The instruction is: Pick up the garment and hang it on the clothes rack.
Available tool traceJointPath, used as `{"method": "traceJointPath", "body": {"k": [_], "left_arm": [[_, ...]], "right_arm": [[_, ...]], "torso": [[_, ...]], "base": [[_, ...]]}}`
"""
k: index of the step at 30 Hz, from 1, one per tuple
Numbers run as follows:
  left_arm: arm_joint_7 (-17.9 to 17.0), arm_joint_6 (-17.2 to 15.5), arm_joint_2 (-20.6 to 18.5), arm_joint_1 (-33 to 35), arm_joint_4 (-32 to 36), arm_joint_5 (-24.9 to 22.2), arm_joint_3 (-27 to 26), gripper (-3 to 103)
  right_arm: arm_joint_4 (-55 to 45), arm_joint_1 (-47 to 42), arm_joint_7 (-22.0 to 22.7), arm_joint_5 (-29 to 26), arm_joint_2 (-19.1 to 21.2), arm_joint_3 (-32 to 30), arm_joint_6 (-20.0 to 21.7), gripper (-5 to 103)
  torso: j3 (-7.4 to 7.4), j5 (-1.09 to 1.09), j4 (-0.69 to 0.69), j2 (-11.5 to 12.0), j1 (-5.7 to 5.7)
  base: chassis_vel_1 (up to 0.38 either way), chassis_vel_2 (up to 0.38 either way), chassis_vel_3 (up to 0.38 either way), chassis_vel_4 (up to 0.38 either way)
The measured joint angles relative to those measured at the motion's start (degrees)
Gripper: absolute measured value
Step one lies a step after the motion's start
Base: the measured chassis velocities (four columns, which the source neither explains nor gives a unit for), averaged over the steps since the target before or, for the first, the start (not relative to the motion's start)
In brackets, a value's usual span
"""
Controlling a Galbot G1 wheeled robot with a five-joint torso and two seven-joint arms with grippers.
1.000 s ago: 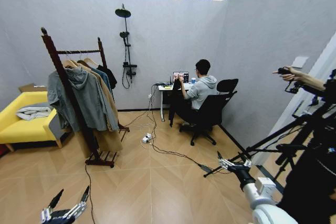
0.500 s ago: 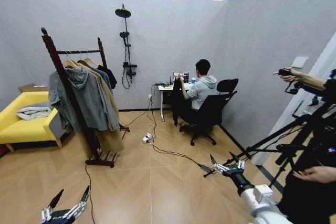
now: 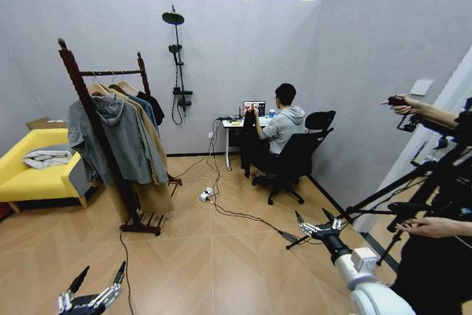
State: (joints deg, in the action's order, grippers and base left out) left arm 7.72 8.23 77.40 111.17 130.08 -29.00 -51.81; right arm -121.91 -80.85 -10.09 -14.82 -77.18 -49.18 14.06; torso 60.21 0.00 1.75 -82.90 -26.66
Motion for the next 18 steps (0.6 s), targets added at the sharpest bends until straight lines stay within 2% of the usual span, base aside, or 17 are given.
{"method": "traceJointPath", "body": {"k": [2,4,9,18], "left_arm": [[0.0,0.0,0.0,0.0,0.0,0.0,0.0,100],[0.0,0.0,0.0,0.0,0.0,0.0,0.0,100],[0.0,0.0,0.0,0.0,0.0,0.0,0.0,100],[0.0,0.0,0.0,0.0,0.0,0.0,0.0,100]], "right_arm": [[0.2,0.1,-0.1,-0.1,0.0,0.0,-0.3,100],[1.5,0.4,-0.5,-0.1,-0.1,0.0,-2.4,100],[1.9,0.3,-0.8,0.0,-0.4,0.1,-3.2,100],[0.5,-0.4,-0.8,0.1,-0.5,-0.3,-3.4,100]], "torso": [[0.00,0.00,0.00,0.0,0.00],[0.00,0.00,0.00,0.0,0.00],[-0.01,0.00,0.00,0.0,0.02],[0.00,-0.02,0.01,0.0,0.00]], "base": [[0.000,0.000,0.000,0.000],[0.000,0.000,0.000,0.000],[-0.043,0.029,0.027,-0.046],[-0.162,0.166,0.157,-0.158]]}}
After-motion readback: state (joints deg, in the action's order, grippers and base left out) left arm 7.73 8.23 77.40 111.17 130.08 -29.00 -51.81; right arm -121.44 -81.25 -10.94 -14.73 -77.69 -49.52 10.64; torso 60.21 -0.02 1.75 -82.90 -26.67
